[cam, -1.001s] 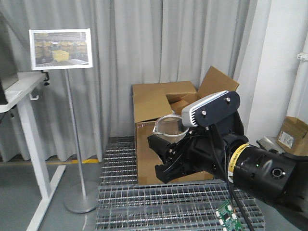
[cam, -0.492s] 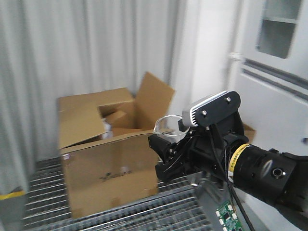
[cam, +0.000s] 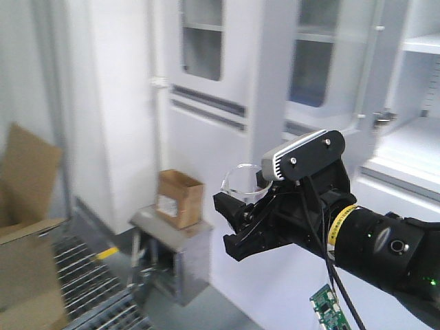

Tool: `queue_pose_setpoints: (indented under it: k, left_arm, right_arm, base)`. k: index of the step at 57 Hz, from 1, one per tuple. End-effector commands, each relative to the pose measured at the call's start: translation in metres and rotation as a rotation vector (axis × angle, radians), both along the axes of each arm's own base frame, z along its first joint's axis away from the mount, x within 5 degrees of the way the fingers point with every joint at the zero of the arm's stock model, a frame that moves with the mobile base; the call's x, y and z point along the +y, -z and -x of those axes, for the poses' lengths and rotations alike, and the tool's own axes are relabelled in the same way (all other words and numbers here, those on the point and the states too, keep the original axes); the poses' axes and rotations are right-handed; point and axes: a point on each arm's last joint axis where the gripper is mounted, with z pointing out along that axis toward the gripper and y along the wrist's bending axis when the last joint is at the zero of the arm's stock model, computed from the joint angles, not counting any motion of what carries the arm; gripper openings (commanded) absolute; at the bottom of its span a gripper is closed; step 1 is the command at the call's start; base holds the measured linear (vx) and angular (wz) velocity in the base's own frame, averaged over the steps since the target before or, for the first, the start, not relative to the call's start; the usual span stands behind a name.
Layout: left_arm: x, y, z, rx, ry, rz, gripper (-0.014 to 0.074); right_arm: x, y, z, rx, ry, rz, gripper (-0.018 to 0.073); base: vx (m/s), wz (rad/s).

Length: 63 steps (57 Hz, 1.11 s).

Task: Pick beaker and place in left cabinet
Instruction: 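Drive across the room toward the open white cabinet carrying the beaker, then extend the right gripper with the beaker over the blue tray on the shelf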

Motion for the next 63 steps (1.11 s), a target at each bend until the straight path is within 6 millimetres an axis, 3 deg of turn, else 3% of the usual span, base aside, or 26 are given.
queue_pose_setpoints:
  k: [1, 63]
  left_arm:
    - [-0.0017, -0.0115, 0.0003, -0.108, 0.021, 0.012, 0.0004]
    - [-0.0017, -0.0115, 0.0003, -0.108, 0.021, 0.012, 0.0004]
  right_arm:
    - [-0.0017, -0.0276, 0.0074, -0.101, -0.035, -0.071, -0.0006]
    - [-0.0017, -0.0277, 0.0074, -0.102, -0.036, -0.072, -0.0006]
  base:
    - [0.19, -0.73]
    - [0.18, -0.59]
